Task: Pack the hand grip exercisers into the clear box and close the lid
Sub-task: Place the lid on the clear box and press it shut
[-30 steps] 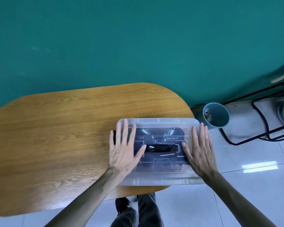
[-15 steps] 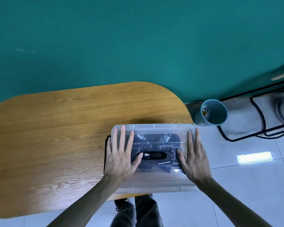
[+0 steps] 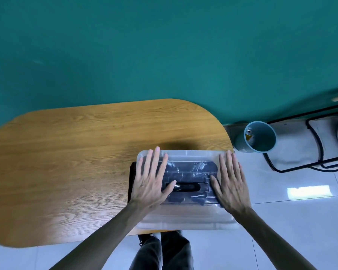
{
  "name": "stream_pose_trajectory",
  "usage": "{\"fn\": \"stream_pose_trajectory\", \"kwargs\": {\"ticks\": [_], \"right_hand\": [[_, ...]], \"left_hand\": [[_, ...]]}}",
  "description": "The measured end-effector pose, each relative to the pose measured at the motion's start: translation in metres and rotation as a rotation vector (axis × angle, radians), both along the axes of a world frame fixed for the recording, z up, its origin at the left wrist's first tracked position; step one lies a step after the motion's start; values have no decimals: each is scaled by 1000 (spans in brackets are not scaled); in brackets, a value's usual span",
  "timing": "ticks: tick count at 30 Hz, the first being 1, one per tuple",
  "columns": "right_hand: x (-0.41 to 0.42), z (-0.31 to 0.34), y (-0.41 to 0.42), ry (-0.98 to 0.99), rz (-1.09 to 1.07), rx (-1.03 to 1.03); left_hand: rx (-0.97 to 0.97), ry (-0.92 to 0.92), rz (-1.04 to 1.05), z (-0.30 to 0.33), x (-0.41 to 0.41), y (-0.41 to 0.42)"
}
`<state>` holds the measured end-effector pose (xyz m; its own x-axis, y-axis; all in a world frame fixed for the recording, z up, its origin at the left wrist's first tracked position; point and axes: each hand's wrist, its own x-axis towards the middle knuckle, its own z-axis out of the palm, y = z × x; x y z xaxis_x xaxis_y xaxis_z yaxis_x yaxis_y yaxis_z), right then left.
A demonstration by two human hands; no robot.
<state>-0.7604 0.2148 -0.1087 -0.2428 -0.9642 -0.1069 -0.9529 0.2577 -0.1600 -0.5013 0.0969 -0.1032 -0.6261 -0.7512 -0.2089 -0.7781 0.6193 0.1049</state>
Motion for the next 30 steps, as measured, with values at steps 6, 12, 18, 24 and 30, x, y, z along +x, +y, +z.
{"fn": "stream_pose_trajectory", "kwargs": {"ticks": [6,12,18,24,30], "right_hand": [[-5,-5,0,-49,7,-7],[-6,-5,-3,-20,63,36],[-3,1,-5,-30,62,11],[-6,-1,-3,-67,64,60],[-6,8,5,-79,3,41]], "left_hand": [[19,-58,-6,0,-2,-1],[23,-92,-23,0,-4,-2],[8,-112,-32,0,-4,-2],[12,-160,-30,6,-6,-1],[48,-40,9,9,6,8]]}}
